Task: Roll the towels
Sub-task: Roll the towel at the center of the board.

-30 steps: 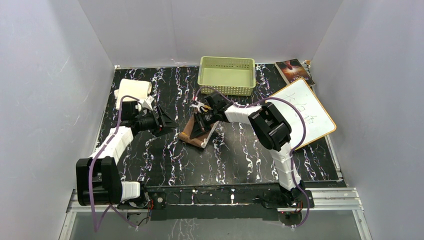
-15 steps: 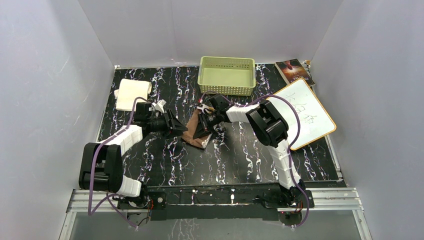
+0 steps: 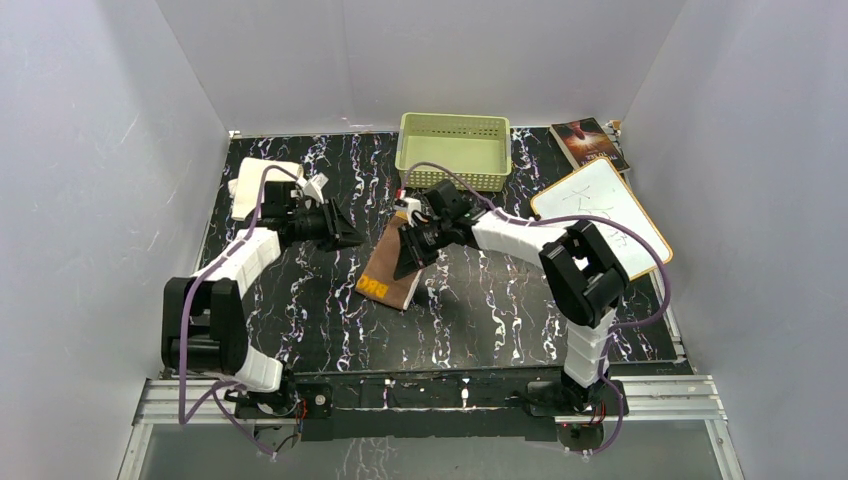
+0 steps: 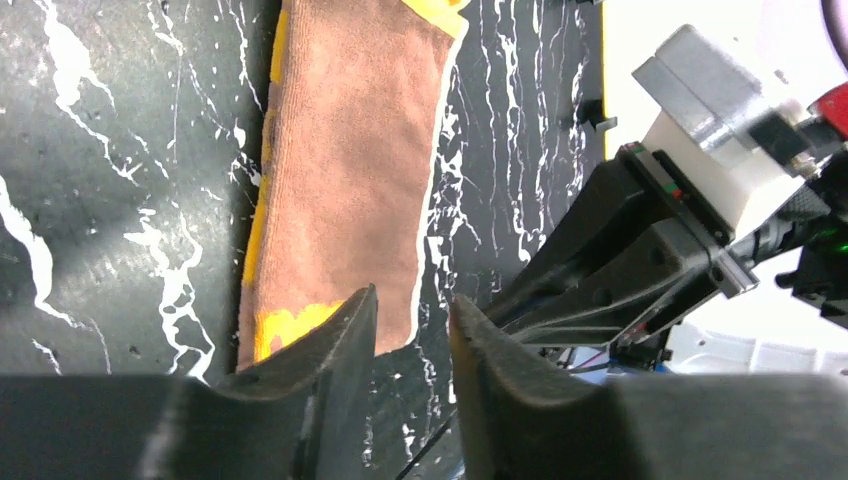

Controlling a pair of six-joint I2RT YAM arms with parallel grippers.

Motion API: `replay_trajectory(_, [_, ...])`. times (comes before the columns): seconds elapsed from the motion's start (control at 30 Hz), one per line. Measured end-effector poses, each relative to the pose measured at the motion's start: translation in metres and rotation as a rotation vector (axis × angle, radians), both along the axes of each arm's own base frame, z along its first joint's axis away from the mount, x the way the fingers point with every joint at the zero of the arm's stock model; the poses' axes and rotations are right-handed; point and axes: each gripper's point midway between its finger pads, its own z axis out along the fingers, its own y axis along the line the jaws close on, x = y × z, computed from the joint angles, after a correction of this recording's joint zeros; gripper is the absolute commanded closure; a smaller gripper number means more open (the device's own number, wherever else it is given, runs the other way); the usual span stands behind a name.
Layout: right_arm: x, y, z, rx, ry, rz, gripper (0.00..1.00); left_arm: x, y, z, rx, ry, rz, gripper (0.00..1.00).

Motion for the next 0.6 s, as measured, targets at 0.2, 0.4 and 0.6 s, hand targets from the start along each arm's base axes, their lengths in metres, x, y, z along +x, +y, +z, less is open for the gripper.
replay_trajectory(0.2, [-0.005,-0.014,-0.027,-0.044,0.037,-0.065,1.0,0.003,-0.009,-0.022,-0.044,0.056,-0.058,1.0])
replay_trajectory(0.4, [0.003,-0.006,-0.046,-0.031,0.062,-0.092,1.0,-0.009,-0.021,-0.057,-0.097,0.161,-0.083,1.0])
replay_trajectory(0.6, [0.005,-0.002,-0.061,0.002,0.088,-0.096,1.0,-0.026,-0.023,-0.09,-0.095,0.268,-0.073,1.0])
